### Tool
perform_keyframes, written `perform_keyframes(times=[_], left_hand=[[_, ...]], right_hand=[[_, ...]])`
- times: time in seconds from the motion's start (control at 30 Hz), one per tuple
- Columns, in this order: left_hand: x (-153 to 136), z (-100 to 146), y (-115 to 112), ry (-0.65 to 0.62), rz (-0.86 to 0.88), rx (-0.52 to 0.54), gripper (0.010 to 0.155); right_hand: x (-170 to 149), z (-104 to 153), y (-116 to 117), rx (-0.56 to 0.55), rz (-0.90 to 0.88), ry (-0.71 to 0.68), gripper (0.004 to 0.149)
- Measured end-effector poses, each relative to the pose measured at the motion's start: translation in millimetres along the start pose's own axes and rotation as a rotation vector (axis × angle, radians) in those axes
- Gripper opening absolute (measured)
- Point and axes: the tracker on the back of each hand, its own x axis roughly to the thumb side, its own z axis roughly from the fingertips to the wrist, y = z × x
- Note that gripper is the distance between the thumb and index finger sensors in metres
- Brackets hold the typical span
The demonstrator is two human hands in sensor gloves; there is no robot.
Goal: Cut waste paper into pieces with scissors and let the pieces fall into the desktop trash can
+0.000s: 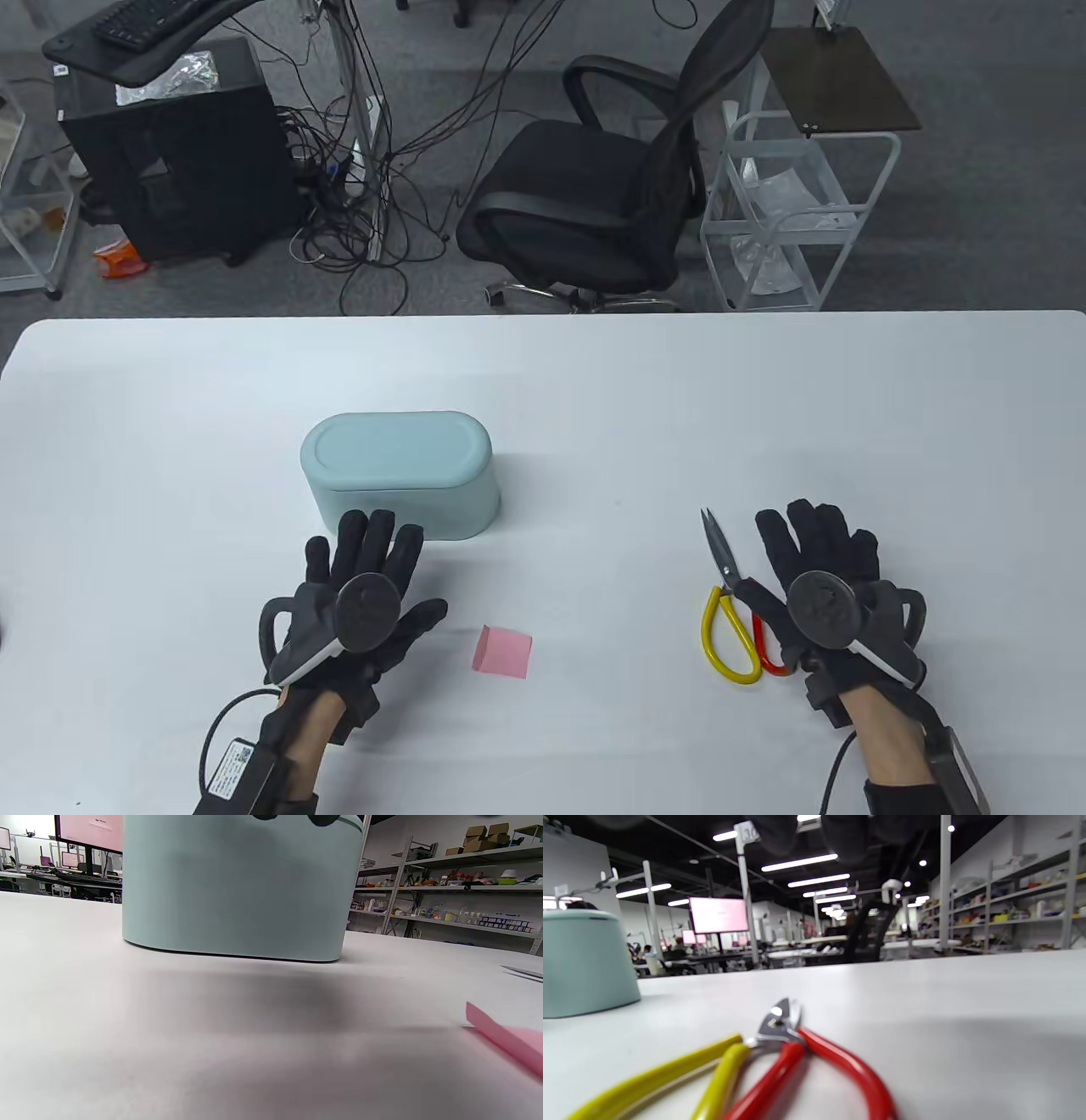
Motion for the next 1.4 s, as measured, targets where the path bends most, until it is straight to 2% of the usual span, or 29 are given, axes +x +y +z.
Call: perform_keyframes(times=[0.4, 0.7, 0.8, 0.97, 1.07, 1.27, 1.4], left_hand=[[1.0, -1.2, 2.9, -0.019, -0.001, 0.015, 0.09], [-8.1, 0.7, 10.8, 0.005, 0.101, 0.01, 0.091], [-17.1, 1.4, 18.2, 0.019, 0.223, 0.048, 0.09], [-34.1, 8.2, 36.9, 0.053, 0.258, 0.124, 0.09], [-44.9, 12.5, 48.8, 0.087, 0.339, 0.179, 0.088], [-92.3, 1.5, 64.9, 0.269, 0.448, 0.279, 0.089], [-123.9, -8.7, 64.1, 0.358, 0.619, 0.321, 0.09]], right_hand=[[-0.2, -0.4, 2.3, 0.031, -0.018, 0.011, 0.082], [-0.7, -0.3, 3.5, 0.029, -0.018, 0.009, 0.082], [-1.1, -0.7, 3.9, 0.031, -0.026, 0.009, 0.082], [-1.7, -0.1, 5.4, 0.042, -0.048, 0.017, 0.082], [-2.7, -0.1, 6.5, 0.049, -0.053, 0.021, 0.082], [-3.5, 0.4, 5.7, 0.047, -0.046, 0.032, 0.083], [-4.5, 0.2, 6.3, 0.053, -0.051, 0.039, 0.083]])
